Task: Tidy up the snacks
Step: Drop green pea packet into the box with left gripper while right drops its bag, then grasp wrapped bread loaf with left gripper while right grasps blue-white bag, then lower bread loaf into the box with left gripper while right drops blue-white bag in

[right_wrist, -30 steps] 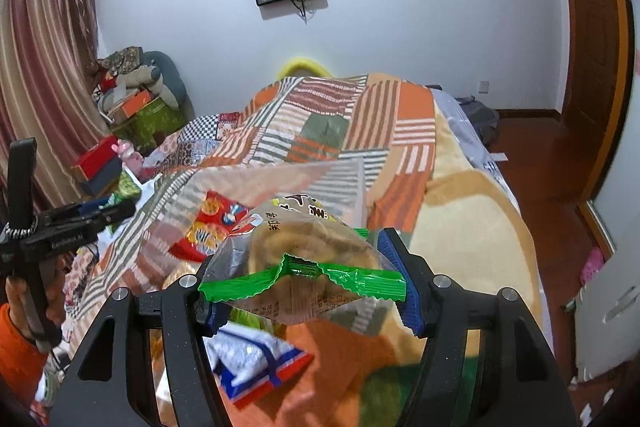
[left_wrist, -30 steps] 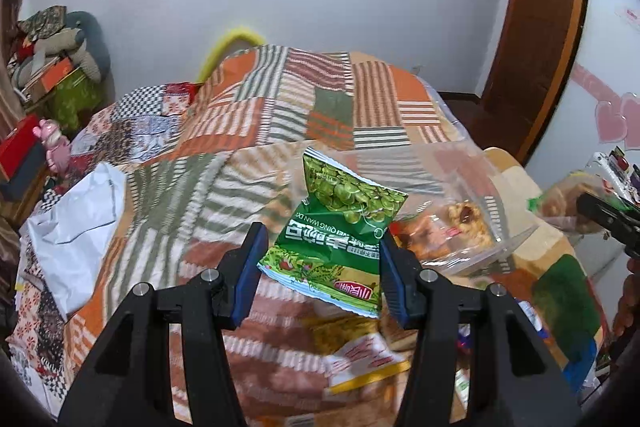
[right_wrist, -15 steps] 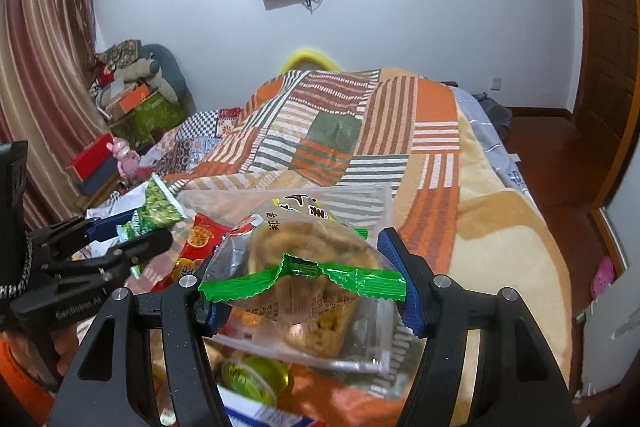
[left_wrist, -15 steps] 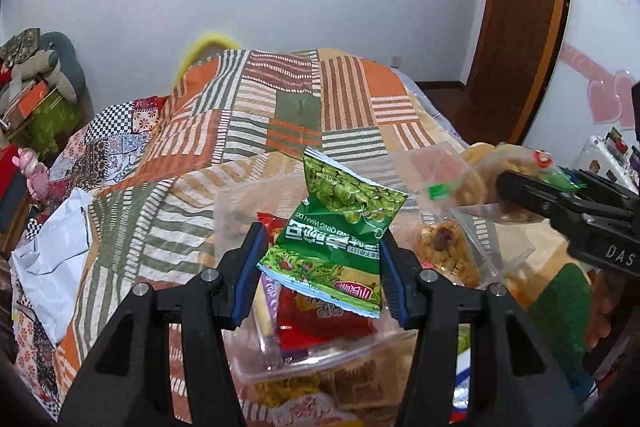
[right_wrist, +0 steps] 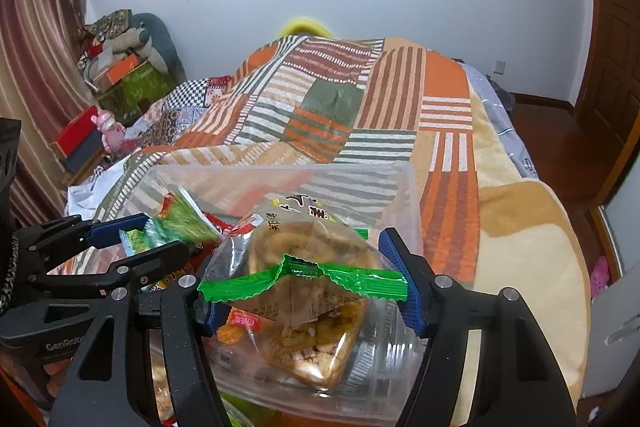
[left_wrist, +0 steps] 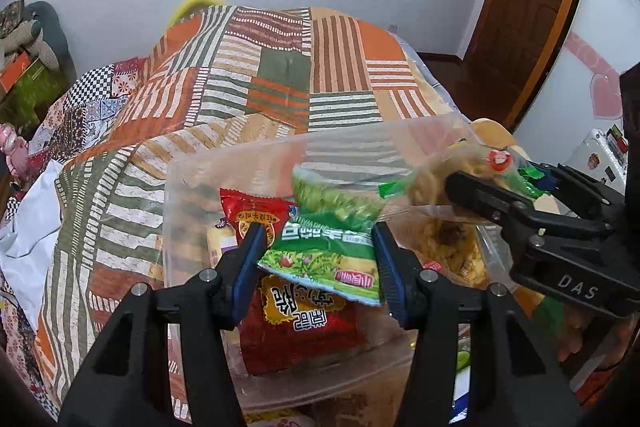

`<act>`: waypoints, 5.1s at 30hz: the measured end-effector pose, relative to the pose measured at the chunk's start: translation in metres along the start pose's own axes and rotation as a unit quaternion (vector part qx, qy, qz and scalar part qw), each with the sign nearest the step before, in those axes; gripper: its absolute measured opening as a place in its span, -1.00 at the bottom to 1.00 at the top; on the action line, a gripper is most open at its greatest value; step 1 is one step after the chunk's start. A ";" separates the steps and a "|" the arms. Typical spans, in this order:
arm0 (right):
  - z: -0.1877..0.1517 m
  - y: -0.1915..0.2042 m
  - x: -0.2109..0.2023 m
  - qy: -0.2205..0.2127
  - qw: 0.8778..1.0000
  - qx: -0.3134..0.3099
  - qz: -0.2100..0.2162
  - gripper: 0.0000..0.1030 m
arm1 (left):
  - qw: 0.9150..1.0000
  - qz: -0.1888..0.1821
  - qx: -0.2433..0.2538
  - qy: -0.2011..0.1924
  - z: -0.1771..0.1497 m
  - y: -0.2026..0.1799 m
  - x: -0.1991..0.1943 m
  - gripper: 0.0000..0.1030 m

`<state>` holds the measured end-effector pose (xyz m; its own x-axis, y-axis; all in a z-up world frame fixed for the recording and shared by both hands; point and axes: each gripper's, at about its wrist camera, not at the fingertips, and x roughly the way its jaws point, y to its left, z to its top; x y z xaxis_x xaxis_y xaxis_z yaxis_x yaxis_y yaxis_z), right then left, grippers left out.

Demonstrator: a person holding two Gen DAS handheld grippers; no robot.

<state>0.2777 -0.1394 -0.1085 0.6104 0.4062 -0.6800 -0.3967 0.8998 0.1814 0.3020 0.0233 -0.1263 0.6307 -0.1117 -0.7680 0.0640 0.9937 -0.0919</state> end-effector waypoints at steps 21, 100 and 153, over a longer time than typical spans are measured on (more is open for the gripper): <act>-0.007 0.020 -0.068 -0.033 0.999 -0.017 0.019 0.52 | 0.999 -0.011 -0.006 -0.030 -0.019 0.005 -0.076 0.19; -0.069 0.024 -0.100 -0.022 0.999 -0.008 0.042 0.13 | 0.998 -0.004 -0.014 -0.053 -0.098 0.027 -0.126 0.48; 0.001 0.034 -0.061 -0.041 0.998 -0.027 0.049 0.42 | 0.998 -0.019 -0.031 -0.045 -0.013 0.010 -0.061 0.81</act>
<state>0.2277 -0.1334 -0.0608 0.6199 0.5057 -0.5999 -0.4928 0.8459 0.2038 0.2545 0.0401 -0.0885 0.6954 -0.1444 -0.7039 0.0421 0.9861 -0.1608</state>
